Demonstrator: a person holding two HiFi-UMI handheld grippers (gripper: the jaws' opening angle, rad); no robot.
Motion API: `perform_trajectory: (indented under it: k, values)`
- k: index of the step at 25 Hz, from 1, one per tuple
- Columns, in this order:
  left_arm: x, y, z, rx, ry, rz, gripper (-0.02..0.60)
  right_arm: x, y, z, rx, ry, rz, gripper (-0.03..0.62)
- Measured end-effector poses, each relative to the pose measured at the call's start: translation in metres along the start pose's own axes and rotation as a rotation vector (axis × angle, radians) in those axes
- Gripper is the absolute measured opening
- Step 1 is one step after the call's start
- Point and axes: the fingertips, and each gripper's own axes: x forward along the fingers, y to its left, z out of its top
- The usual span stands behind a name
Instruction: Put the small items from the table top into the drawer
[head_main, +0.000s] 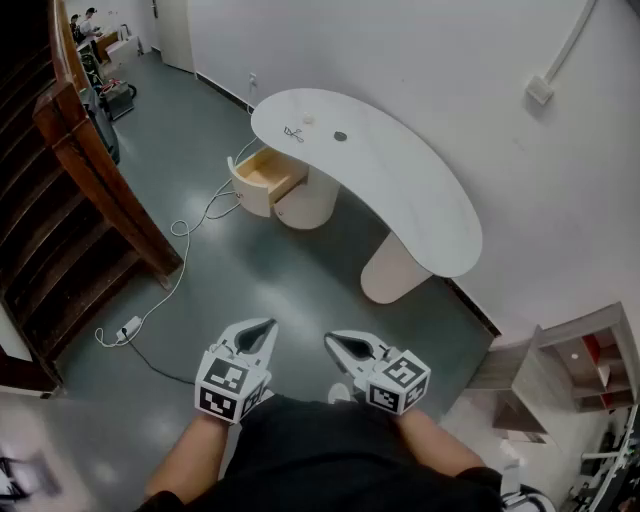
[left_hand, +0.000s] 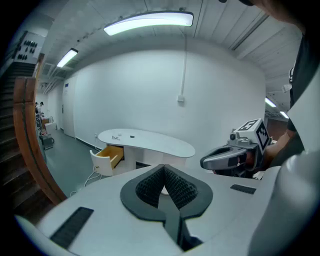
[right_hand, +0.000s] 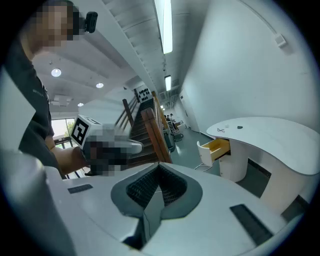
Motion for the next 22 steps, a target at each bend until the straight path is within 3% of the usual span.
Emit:
perform_trajectory:
  k: [14,22]
  values:
    - [-0.007,0.007,-0.007,-0.006,0.013,-0.042,0.015,0.016,0.02,-0.001,0.014,0.001,0.036,-0.005]
    - [-0.025,0.031,-0.026,-0.096,0.037,-0.096,0.015,0.038,0.039,-0.004,-0.015,0.014,-0.018,-0.005]
